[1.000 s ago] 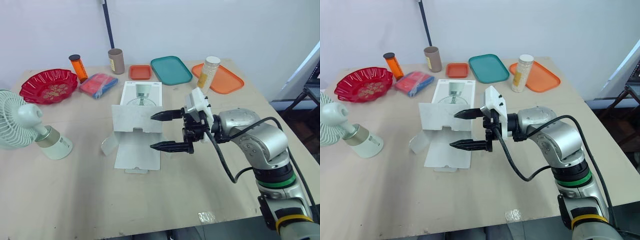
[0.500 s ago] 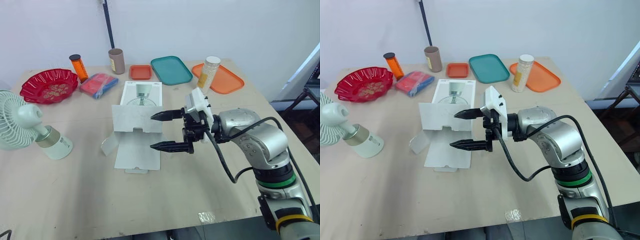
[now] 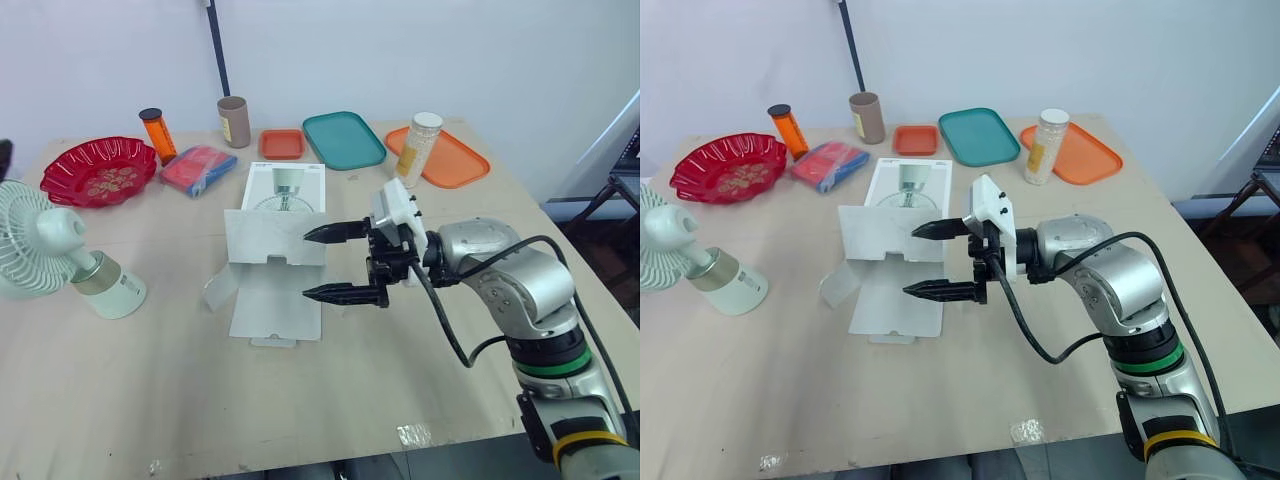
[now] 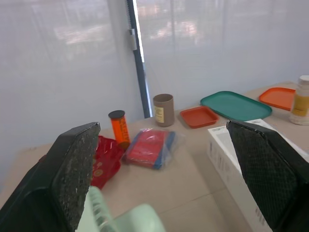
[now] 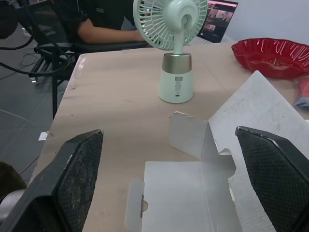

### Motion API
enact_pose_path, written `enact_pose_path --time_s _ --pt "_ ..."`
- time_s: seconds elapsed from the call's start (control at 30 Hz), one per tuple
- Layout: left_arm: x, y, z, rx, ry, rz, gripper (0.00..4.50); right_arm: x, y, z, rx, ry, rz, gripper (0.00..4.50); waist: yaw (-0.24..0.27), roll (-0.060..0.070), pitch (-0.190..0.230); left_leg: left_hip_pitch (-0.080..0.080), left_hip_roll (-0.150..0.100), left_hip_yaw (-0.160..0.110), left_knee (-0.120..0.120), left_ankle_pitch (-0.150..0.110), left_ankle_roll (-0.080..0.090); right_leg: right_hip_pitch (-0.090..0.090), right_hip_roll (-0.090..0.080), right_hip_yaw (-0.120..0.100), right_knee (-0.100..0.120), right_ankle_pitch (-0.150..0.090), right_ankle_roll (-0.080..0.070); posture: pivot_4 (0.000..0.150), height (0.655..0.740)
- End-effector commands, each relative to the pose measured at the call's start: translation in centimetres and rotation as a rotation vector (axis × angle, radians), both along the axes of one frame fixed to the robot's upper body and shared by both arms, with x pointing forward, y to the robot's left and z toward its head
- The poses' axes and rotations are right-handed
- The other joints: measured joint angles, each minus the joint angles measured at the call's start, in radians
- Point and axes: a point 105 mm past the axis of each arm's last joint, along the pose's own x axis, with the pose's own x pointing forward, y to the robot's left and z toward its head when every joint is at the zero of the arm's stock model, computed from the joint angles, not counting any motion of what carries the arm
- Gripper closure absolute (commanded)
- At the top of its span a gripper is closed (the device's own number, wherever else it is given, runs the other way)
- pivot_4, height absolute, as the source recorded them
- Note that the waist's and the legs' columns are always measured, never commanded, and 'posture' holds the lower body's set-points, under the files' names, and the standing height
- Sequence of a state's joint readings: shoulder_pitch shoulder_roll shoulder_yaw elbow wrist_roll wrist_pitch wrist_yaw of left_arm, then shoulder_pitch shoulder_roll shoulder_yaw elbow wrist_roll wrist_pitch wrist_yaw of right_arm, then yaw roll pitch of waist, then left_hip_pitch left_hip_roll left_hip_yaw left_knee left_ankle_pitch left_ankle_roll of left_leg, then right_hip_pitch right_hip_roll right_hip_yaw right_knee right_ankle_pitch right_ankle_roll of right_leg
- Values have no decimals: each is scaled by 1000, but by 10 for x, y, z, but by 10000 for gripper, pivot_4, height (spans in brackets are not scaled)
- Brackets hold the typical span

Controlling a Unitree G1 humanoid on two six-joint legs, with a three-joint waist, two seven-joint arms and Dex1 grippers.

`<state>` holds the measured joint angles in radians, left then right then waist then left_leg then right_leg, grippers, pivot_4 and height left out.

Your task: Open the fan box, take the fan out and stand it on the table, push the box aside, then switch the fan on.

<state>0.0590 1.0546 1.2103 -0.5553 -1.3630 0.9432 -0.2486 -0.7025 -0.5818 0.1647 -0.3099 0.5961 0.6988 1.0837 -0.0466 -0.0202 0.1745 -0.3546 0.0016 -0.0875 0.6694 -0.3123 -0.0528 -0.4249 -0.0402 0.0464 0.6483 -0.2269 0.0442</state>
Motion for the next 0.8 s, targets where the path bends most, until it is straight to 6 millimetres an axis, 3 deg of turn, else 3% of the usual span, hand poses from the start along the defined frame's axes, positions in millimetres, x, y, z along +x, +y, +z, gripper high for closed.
enact_pose_path --time_s 0.03,0.2,0.37,0.57,0.8 --pt "0 -37 0 38 32 -157 324 -3 0 7 8 -41 14 0 0 0 0 0 0 0 0 0 0 0 0 0 0 0 0 1500 7400" --pt "-8 -75 -43 148 214 -357 324 -2 -3 6 -4 -42 3 0 -1 1 1 0 0 1 0 0 0 -1 0 1 0 0 0 1500 7400" --pt "-21 -85 -65 226 303 -464 324 -2 -8 4 -20 -35 -29 0 0 1 1 0 0 1 0 0 0 -1 1 1 0 0 0 1500 7400" --pt "-49 -99 -102 328 428 -631 324 -5 -13 -3 -34 -6 -89 0 0 1 1 0 0 2 0 0 0 -1 1 1 0 0 0 1500 7400" --pt "-68 -104 -142 330 470 -759 324 8 -13 -16 -64 15 -327 0 0 1 1 0 0 2 0 0 0 0 2 2 0 -1 0 1500 7400"
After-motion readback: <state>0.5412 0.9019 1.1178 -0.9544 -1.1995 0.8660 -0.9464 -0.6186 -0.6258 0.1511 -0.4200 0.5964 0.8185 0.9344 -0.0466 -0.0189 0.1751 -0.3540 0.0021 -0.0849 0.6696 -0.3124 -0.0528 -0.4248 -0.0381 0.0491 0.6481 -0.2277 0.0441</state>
